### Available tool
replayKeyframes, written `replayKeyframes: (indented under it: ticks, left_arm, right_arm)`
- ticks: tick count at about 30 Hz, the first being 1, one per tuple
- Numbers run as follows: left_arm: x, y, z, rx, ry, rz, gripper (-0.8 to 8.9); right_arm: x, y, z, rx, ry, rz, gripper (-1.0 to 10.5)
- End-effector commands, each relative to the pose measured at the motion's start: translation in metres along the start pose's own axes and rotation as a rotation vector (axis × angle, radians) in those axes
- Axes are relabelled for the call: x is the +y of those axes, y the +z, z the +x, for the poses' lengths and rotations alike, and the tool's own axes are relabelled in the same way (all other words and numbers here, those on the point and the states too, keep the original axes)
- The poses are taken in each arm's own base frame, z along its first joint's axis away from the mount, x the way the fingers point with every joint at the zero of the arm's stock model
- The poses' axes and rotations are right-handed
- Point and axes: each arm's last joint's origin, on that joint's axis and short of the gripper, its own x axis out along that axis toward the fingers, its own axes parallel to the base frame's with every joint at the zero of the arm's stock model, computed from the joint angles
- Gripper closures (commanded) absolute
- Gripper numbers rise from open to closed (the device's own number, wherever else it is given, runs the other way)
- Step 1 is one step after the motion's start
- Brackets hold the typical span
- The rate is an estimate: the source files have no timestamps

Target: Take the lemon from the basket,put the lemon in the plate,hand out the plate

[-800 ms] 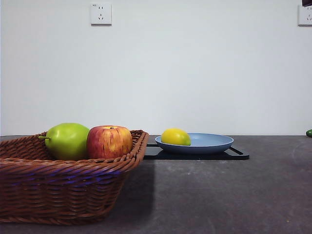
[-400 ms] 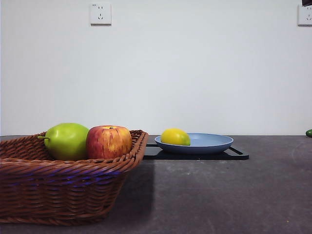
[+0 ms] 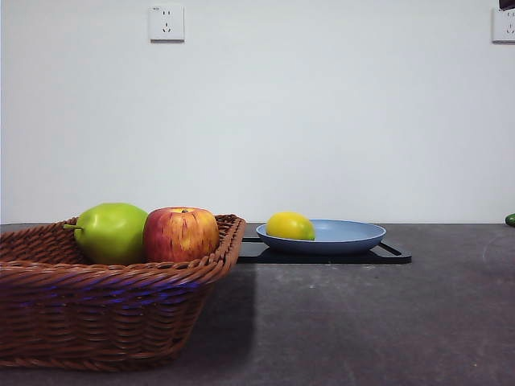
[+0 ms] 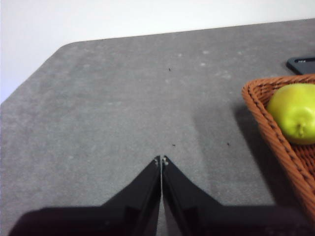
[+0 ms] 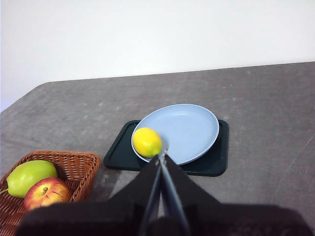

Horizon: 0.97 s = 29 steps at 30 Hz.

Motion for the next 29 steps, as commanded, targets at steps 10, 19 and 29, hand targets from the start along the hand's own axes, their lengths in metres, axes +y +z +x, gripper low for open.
replayKeyframes:
  ticks: [10, 19, 29]
  left_arm:
    - [-0.0007, -0.0079, 0.0046, -0.051, 0.004, -0.014, 8.05]
    - [-0.0007, -0.0079, 0.0046, -0.051, 0.004, -0.014, 8.05]
    - [-0.0007, -0.0079, 0.0046, -0.051, 0.004, -0.014, 8.05]
  right_arm:
    - [0.0013, 0.0029, -0.0006, -0.014, 0.007, 0.011, 9.4]
    - [0.0012, 0.0029, -0.0006, -0.014, 0.006, 0.011, 9.4]
    - [0.0012, 0.0029, -0.0006, -0.014, 0.006, 0.012, 9.4]
